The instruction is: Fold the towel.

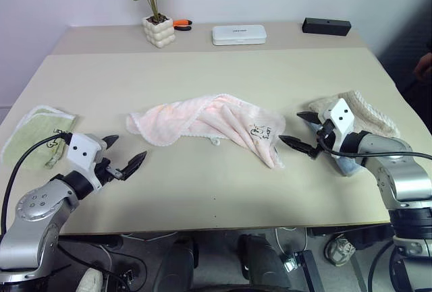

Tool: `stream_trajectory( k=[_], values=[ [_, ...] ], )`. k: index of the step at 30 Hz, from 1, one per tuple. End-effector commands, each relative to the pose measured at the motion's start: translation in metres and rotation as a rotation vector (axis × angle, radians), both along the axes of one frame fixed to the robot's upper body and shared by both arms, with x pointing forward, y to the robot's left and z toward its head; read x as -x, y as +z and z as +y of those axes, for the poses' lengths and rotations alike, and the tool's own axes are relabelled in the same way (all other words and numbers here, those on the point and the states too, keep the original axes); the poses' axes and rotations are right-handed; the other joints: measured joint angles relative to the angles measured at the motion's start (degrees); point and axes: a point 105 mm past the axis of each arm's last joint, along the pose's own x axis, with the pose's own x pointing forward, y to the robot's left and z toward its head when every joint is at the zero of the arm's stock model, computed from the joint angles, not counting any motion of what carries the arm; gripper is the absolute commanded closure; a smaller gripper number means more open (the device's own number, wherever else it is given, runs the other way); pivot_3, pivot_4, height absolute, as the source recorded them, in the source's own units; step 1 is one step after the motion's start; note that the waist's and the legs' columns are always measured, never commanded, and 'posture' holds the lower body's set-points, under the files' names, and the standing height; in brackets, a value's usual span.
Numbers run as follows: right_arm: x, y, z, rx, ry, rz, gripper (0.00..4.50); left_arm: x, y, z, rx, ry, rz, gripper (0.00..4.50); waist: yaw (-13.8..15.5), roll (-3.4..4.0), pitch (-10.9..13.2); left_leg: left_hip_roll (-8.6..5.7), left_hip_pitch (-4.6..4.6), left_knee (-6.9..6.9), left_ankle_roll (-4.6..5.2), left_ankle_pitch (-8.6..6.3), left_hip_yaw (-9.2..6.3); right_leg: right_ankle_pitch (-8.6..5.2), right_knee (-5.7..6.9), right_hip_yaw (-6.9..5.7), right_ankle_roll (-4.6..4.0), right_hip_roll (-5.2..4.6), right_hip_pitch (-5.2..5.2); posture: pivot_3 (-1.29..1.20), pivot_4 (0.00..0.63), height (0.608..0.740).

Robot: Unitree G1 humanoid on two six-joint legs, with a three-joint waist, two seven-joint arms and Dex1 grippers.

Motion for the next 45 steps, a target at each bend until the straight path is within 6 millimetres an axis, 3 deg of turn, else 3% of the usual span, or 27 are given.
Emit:
stream_trajectory(
  k=[1,9,13,18,22,28,32,38,45],
  values=[
    [-0.003,0.021,0.002,0.004,0.012,-0.068,0.00,0.000,0.005,-0.002,-0.008,0.000,-0.052,0.04,0.00,0.00,0.00,0.00,0.00,0.00,0.00,0.00,0.00,0.00,0.00,0.00,0.00,0.00,0.00,0.00,0.150,0.738],
    [-0.006,0.021,0.010,-0.003,0.020,-0.082,0.00,0.006,0.007,-0.042,-0.072,-0.195,-0.042,0.04,0.09,0.00,0.00,-0.01,-0.02,0.02,0.00,0.00,0.00,0.00,-0.02,0.00,0.00,0.00,0.01,0.00,0.150,0.738],
    [-0.003,0.018,0.018,-0.018,0.021,-0.094,0.00,-0.008,-0.008,-0.062,-0.301,-0.284,-0.042,0.04,0.15,0.00,0.00,-0.01,0.00,0.01,0.00,0.00,-0.03,0.00,0.03,-0.01,0.00,0.03,0.01,0.00,0.150,0.738],
    [-0.001,0.017,0.020,-0.033,0.003,-0.102,0.00,-0.037,-0.022,-0.067,-0.370,-0.291,-0.041,0.04,0.08,0.01,-0.01,-0.01,0.00,-0.01,0.00,0.00,-0.01,0.11,0.02,-0.01,0.19,0.03,0.00,0.00,0.150,0.738],
    [0.007,0.017,0.020,-0.042,-0.027,-0.115,0.00,-0.063,-0.035,-0.059,-0.441,-0.251,0.002,0.04,0.08,0.01,-0.01,0.00,-0.01,0.00,0.00,0.00,-0.02,0.12,0.04,-0.01,0.23,0.04,-0.01,0.00,0.150,0.738],
    [0.017,0.021,0.018,-0.047,-0.068,-0.128,0.00,-0.081,-0.041,-0.053,-0.434,-0.227,0.029,0.04,0.13,0.04,-0.05,-0.01,0.05,0.03,0.01,0.00,-0.02,0.14,0.11,-0.01,0.25,0.04,0.03,0.00,0.150,0.738],
    [0.021,0.021,0.013,-0.048,-0.102,-0.133,0.00,-0.086,-0.044,-0.053,-0.433,-0.229,0.035,1.31,0.08,0.03,-0.09,0.00,0.10,0.06,0.01,0.01,-0.03,0.14,0.18,-0.01,0.25,0.04,0.06,0.00,0.150,0.738],
    [0.016,0.025,0.015,-0.053,-0.094,-0.141,0.00,-0.085,-0.040,-0.046,-0.422,-0.207,0.023,4.45,-0.37,0.04,-0.08,0.01,0.13,0.04,0.01,0.01,-0.03,0.13,0.39,0.00,0.27,0.05,-0.02,0.00,0.150,0.738],
    [-0.009,0.026,0.022,-0.055,-0.069,-0.129,0.00,-0.066,-0.023,-0.040,-0.386,-0.191,-0.027,4.45,-0.45,0.02,-0.07,0.01,0.13,0.01,0.01,0.00,-0.03,0.13,0.49,0.00,0.27,0.04,-0.10,0.00,0.150,0.738]
  ],
)
